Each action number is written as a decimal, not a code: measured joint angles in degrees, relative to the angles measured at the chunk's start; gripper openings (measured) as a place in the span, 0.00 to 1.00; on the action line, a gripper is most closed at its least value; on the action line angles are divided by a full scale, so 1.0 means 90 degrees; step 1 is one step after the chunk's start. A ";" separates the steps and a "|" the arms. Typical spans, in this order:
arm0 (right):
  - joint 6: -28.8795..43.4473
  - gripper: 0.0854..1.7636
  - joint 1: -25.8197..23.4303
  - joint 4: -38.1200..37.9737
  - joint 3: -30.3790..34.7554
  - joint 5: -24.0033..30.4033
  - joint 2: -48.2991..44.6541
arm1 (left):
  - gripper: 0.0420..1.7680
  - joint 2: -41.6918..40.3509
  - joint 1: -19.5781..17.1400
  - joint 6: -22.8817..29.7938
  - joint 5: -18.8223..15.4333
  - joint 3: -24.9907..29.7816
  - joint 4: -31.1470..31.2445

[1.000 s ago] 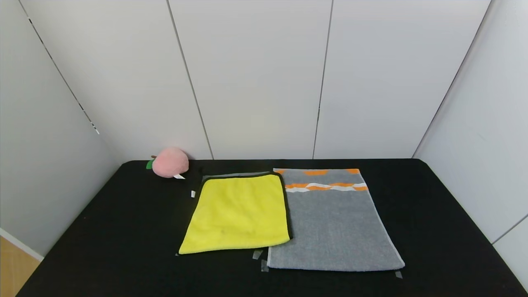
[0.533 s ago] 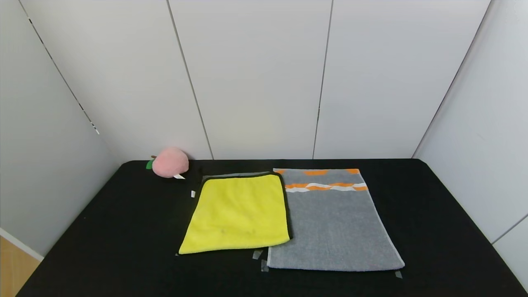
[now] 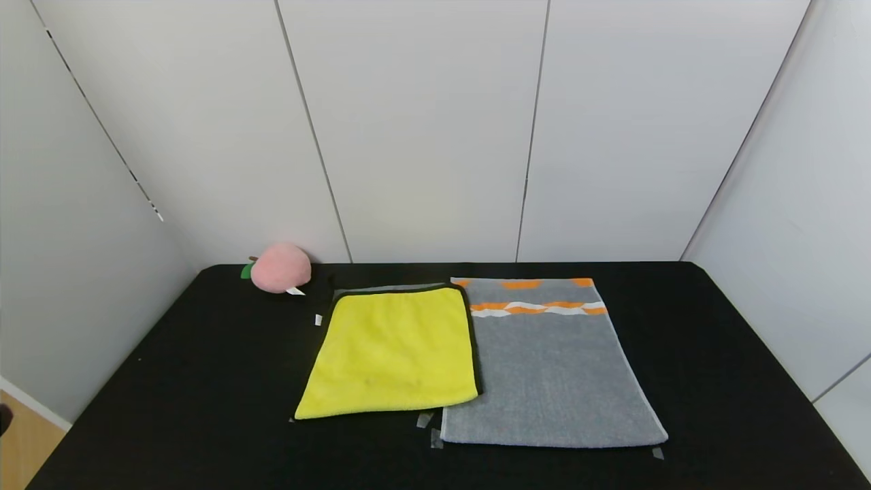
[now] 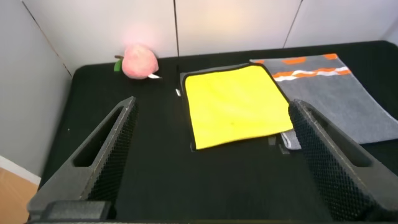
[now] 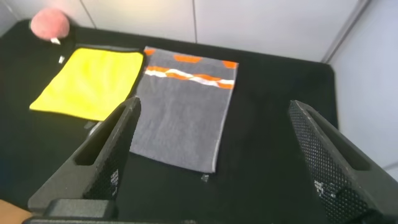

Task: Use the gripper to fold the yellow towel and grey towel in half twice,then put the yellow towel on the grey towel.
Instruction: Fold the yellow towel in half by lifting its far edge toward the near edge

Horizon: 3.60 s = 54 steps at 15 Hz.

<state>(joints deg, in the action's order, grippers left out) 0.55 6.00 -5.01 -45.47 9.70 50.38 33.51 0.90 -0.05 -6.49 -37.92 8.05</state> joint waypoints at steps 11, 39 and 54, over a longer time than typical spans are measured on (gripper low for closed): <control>0.0912 0.97 0.2649 0.0014 -0.2276 -0.1394 0.3939 | 0.97 0.3497 -0.0073 0.0072 -0.0018 -0.1017 -0.0022; 0.2284 0.97 0.3069 0.0217 -0.5044 0.0144 0.8903 | 0.97 0.8860 -0.0198 0.0626 -0.1319 -0.0857 -0.2272; 0.2293 0.97 0.3091 0.0192 -0.5058 0.0099 0.8909 | 0.97 0.9146 0.0073 0.0619 -0.1485 -0.0717 -0.2521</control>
<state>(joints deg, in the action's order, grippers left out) 21.19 33.82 -3.28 -90.99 10.59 130.56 115.82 1.56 5.52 -19.85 -44.37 -14.64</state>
